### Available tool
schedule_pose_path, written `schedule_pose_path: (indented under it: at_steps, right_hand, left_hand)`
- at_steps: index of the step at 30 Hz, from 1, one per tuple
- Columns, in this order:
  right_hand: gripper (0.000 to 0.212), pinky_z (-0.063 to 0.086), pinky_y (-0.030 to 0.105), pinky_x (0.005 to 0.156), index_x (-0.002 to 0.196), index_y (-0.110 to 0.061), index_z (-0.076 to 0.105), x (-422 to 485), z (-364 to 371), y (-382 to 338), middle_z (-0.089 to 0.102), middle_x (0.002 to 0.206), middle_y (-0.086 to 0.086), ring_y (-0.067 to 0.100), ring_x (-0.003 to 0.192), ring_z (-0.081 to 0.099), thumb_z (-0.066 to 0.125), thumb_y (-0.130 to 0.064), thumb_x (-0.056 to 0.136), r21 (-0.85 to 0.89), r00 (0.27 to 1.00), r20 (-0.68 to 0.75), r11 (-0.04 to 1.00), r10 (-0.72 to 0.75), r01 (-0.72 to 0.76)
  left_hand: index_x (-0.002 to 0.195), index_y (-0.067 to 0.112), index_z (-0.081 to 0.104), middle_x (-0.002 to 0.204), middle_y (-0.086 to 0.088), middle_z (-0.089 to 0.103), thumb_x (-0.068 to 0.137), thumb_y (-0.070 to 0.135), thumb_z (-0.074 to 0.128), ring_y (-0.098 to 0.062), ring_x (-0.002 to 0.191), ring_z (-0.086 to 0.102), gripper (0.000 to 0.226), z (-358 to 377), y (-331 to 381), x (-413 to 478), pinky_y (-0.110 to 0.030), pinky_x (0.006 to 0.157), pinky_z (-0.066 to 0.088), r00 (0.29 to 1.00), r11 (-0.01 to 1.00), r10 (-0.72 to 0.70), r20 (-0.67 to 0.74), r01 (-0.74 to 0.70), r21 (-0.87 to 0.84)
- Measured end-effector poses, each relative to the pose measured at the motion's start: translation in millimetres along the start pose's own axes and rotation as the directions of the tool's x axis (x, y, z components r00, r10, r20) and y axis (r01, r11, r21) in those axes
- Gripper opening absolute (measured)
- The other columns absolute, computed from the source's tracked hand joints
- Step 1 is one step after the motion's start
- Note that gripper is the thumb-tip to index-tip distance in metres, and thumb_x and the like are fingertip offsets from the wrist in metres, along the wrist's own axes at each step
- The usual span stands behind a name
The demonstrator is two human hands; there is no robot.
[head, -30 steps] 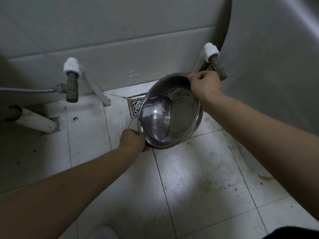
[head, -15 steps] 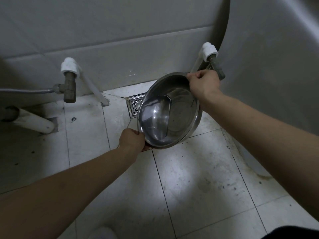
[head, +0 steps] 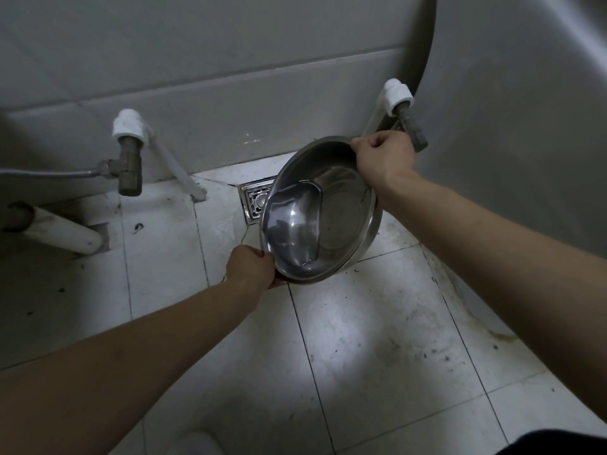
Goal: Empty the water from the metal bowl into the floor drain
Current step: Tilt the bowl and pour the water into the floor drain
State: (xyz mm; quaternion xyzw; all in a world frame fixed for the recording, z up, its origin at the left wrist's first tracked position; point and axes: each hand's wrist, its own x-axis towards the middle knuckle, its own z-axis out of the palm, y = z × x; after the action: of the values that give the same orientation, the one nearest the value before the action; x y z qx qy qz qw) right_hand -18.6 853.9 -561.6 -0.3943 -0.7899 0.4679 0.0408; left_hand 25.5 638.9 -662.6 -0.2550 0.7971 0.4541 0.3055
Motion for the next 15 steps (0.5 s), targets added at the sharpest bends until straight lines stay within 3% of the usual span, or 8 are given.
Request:
schedule_pose_path:
  at_steps: [2, 5, 15]
  right_hand:
    - [0.03, 0.057, 0.04, 0.095, 0.07, -0.014, 0.061, 0.2, 1.4, -0.3, 0.057, 0.07, 0.0, 0.02, 0.08, 0.063, 0.065, -0.025, 0.097, -0.005, 1.0, -0.01, 1.0, -0.007, 0.007]
    - [0.037, 0.057, 0.037, 0.091, 0.063, -0.019, 0.052, 0.4, 2.5, -0.6, 0.053, 0.067, 0.0, 0.016, 0.072, 0.058, 0.066, -0.024, 0.097, 0.008, 1.0, -0.018, 1.0, -0.014, 0.014]
    - [0.034, 0.058, 0.04, 0.092, 0.065, -0.019, 0.055, -2.8, 2.2, -4.7, 0.056, 0.069, 0.0, 0.021, 0.08, 0.064, 0.065, -0.024, 0.097, 0.004, 0.999, 0.003, 0.999, -0.033, 0.033]
  left_hand:
    - [0.073, 0.005, 0.059, 0.062, -0.011, 0.065, 0.096, 0.008, 0.063, -0.009, 0.032, 0.062, 0.023, 0.0, -0.2, -1.0, -0.015, 0.031, 0.044, 1.0, 1.0, -0.004, -0.004, 0.004, 0.001]
    - [0.073, 0.005, 0.059, 0.063, -0.011, 0.065, 0.096, 0.008, 0.063, -0.008, 0.03, 0.06, 0.023, 0.1, -0.3, -1.5, -0.014, 0.03, 0.043, 1.0, 1.0, 0.002, -0.014, -0.002, 0.01]
    - [0.073, 0.005, 0.058, 0.065, -0.011, 0.064, 0.095, 0.008, 0.064, -0.011, 0.033, 0.062, 0.023, -1.4, 0.4, -1.7, -0.015, 0.031, 0.044, 1.0, 1.0, -0.006, 0.002, 0.006, -0.012]
